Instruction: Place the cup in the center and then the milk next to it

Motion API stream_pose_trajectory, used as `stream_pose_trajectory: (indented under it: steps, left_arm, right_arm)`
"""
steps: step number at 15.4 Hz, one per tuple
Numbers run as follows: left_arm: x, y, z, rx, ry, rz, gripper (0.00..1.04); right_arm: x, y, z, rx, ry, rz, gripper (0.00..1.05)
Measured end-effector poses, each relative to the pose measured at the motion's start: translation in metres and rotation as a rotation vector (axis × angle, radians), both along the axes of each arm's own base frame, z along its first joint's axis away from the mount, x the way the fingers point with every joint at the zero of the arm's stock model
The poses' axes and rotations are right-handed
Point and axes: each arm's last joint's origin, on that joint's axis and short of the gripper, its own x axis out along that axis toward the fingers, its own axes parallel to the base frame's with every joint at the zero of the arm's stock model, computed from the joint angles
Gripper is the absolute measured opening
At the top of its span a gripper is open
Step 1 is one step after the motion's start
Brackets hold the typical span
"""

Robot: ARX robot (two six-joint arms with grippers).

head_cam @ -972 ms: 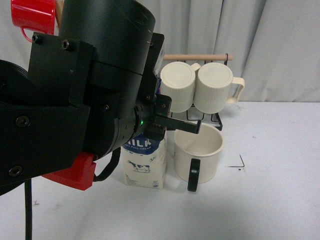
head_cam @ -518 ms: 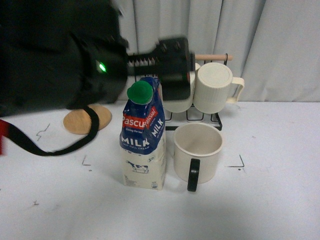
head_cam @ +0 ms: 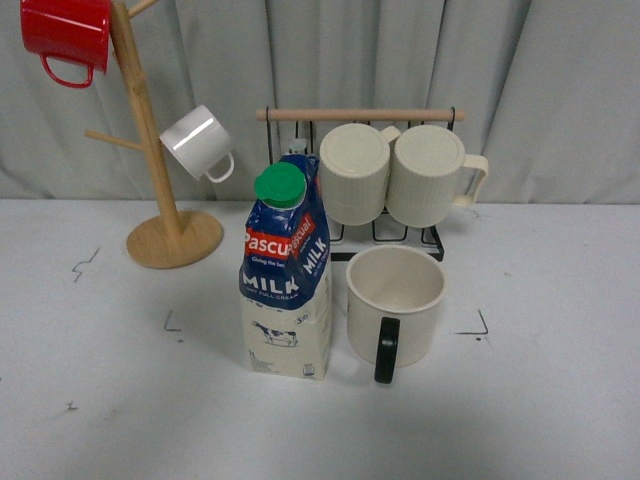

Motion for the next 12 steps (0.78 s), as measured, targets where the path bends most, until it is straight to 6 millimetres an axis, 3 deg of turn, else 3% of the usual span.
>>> stream_pose_trajectory:
  steps: [3, 4, 6, 7, 12]
  left_arm:
    - [-0.012, 0.017, -0.006, 0.06, -0.031, 0.077, 0.74]
    - [-0.018, 0.026, -0.014, 0.111, -0.034, 0.118, 0.66]
    - [-0.03, 0.036, -0.033, 0.187, -0.019, 0.113, 0.43]
    - [-0.047, 0.05, -0.05, 0.208, -0.032, 0.116, 0.02]
    - [-0.066, 0.067, -0.069, 0.213, -0.026, 0.117, 0.02]
  right_arm:
    - [0.0, 0.0, 0.0, 0.0, 0.0, 0.0, 0.98]
    - [0.0, 0.0, 0.0, 0.0, 0.0, 0.0, 0.98]
    - [0.0, 0.0, 0.0, 0.0, 0.0, 0.0, 0.98]
    - [0.0, 0.0, 0.0, 0.0, 0.0, 0.0, 0.98]
    - [0.0, 0.0, 0.0, 0.0, 0.0, 0.0, 0.98]
